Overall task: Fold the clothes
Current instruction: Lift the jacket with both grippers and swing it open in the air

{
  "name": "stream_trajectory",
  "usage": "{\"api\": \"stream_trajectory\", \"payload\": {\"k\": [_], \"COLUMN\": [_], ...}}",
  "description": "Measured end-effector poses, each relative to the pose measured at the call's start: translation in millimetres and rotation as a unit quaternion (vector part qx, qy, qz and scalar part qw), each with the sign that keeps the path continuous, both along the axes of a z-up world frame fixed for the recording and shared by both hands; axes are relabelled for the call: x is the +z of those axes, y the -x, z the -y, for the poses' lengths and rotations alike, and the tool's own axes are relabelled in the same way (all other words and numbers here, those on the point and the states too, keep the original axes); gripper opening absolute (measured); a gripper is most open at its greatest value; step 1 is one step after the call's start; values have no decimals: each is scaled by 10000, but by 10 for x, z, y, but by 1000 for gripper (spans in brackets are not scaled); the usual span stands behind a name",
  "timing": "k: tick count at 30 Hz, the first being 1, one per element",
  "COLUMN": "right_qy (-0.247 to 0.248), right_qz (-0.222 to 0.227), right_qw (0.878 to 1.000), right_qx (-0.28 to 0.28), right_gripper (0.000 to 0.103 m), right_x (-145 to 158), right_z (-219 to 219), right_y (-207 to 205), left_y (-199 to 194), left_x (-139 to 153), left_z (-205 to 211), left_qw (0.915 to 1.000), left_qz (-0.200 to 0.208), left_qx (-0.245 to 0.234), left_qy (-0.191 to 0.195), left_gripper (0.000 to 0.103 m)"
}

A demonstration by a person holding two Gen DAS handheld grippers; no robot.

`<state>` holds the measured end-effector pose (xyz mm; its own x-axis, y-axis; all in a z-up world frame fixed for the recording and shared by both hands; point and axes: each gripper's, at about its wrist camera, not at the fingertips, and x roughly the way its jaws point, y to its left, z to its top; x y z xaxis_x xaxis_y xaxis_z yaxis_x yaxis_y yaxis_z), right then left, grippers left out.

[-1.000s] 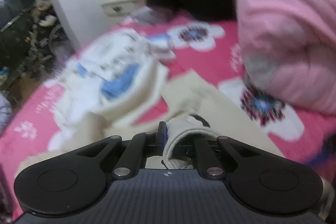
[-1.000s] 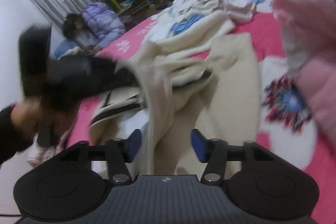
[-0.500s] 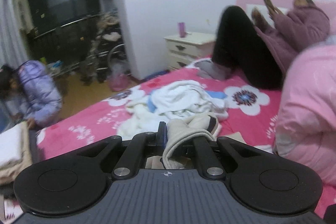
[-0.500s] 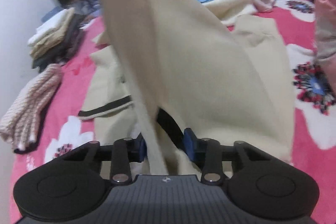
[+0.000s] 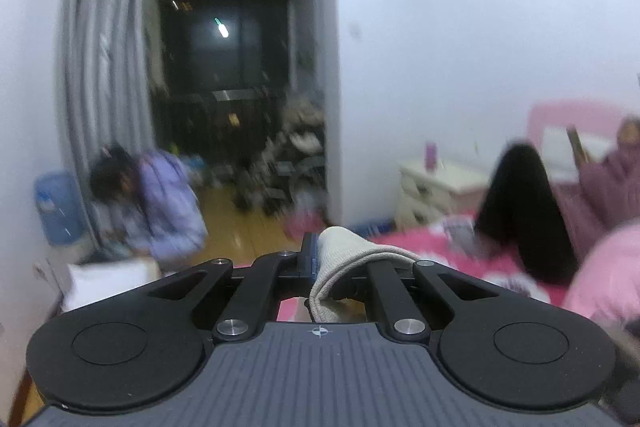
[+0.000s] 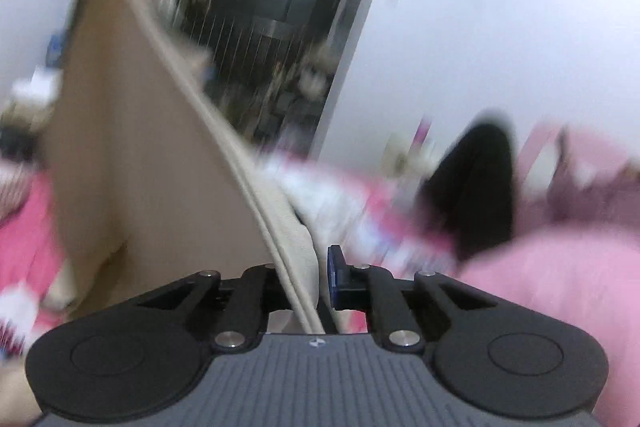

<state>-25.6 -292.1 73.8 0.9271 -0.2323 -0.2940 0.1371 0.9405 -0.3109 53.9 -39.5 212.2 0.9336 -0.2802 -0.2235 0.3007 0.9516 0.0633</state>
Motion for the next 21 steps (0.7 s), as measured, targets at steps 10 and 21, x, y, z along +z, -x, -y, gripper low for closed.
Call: {"api": "stream_trajectory", "payload": {"k": [10, 21], "right_qy": [606, 896], "right_qz": [2155, 3055], "right_qw": [9731, 9423], "right_qx": [538, 1031], "right_gripper": [12, 12], "right_x": [1790, 2573], "right_z": [-21, 51], "right_y": [533, 1666], "left_y": [987, 1839], "left_x": [1166, 1586], "left_z": [-389, -613], "left_qw": [9857, 9708], "left_qz": [1641, 2349], "left_qx": [341, -34], "left_qy": [183, 482], "left_gripper": [5, 5]}}
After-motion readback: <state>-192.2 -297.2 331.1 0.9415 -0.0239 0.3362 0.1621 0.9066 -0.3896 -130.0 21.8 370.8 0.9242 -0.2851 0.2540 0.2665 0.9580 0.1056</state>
